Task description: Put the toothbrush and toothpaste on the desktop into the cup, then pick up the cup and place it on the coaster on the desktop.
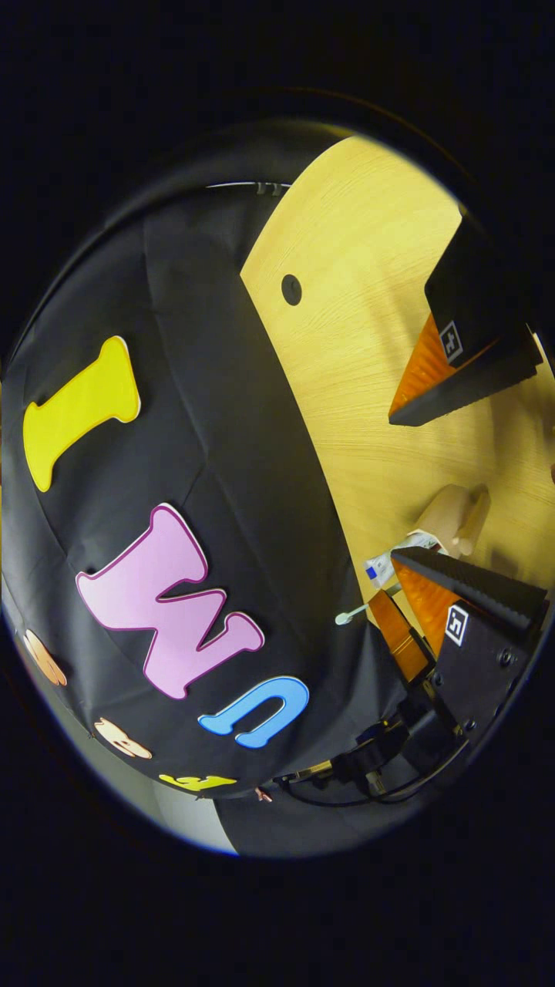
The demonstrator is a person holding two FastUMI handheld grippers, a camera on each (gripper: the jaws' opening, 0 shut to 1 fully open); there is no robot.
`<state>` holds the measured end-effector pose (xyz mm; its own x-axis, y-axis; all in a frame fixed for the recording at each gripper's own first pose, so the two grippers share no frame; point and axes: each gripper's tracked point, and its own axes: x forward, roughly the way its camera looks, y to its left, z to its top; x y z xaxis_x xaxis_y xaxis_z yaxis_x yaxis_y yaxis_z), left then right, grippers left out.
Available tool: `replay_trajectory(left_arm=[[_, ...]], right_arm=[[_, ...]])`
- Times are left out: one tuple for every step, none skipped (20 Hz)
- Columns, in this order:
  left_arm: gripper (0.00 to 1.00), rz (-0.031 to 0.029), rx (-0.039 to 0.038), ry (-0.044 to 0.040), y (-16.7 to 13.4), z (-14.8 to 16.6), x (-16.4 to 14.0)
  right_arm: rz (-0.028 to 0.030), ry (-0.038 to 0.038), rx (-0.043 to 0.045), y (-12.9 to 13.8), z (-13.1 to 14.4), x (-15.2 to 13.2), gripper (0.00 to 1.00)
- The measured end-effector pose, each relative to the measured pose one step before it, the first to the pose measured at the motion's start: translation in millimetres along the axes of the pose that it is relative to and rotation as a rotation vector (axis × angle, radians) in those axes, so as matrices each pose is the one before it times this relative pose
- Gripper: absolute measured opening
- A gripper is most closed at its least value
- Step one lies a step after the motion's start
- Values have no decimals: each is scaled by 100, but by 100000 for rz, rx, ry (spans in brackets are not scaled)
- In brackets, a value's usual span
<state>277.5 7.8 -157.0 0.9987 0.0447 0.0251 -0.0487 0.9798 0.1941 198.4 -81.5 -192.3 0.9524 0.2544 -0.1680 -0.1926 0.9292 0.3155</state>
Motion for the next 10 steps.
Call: replay_trajectory(left_arm=[[6, 874, 1470, -32, 187, -415, 104], [6, 1211, 1536, -221, 100, -565, 143], [6, 1627, 1523, -195, 214, -365, 36], [7, 1726, 1531, -167, 397, -561, 157], [7, 1362, 1309, 375, 252, -560, 94], [8, -791, 273, -261, -230, -413, -69], [14, 60, 667, 419, -258, -373, 125], [10, 250, 1814, -340, 169, -279, 37], [12, 179, 2398, -619, -18, -117, -101], [13, 199, 1957, -252, 27, -412, -202]], right_arm=[[-328, 1114, 25, -138, -296, -99, 96], [-150, 1109, -86, -179, -337, -64, 96], [18, 739, -242, -47, -194, -118, 96], [21, 45, -644, -60, -68, -133, 96], [23, 321, -990, -66, -77, -17, 96], [-212, 493, -987, -137, -229, -107, 96], [-655, 841, -1174, -261, -329, 52, 96], [-604, 1028, -982, -278, -276, 70, 96], [-603, 1279, -538, -203, -319, 47, 96], [-59, 1261, -69, -29, -314, 93, 96]])
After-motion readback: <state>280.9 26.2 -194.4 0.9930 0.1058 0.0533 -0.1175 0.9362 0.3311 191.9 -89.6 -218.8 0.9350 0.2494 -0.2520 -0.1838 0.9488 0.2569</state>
